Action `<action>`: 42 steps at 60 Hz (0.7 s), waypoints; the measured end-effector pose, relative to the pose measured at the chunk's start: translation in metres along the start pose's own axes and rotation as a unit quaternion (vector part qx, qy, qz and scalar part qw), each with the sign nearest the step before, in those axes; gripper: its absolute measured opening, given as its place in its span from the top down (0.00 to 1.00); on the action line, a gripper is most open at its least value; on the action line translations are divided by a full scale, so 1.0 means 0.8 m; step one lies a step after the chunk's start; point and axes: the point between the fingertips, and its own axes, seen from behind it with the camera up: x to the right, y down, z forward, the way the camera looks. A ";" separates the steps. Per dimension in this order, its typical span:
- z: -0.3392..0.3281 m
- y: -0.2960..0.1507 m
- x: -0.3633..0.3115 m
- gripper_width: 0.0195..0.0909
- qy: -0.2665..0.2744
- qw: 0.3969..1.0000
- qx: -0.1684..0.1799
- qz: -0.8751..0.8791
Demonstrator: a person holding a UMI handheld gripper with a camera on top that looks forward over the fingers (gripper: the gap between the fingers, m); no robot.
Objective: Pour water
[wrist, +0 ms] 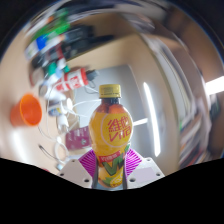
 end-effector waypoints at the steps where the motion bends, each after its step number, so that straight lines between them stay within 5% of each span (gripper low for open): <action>1: -0.001 0.008 -0.007 0.80 -0.010 0.998 -0.007 0.054; 8: -0.017 0.042 -0.075 0.80 -0.108 0.919 -0.038 0.376; 17: -0.019 0.087 -0.131 0.80 -0.145 0.804 -0.064 0.574; 35: -0.034 0.106 -0.175 0.75 -0.165 0.785 -0.038 0.596; 42: -0.038 0.102 -0.179 0.60 -0.165 0.787 -0.018 0.594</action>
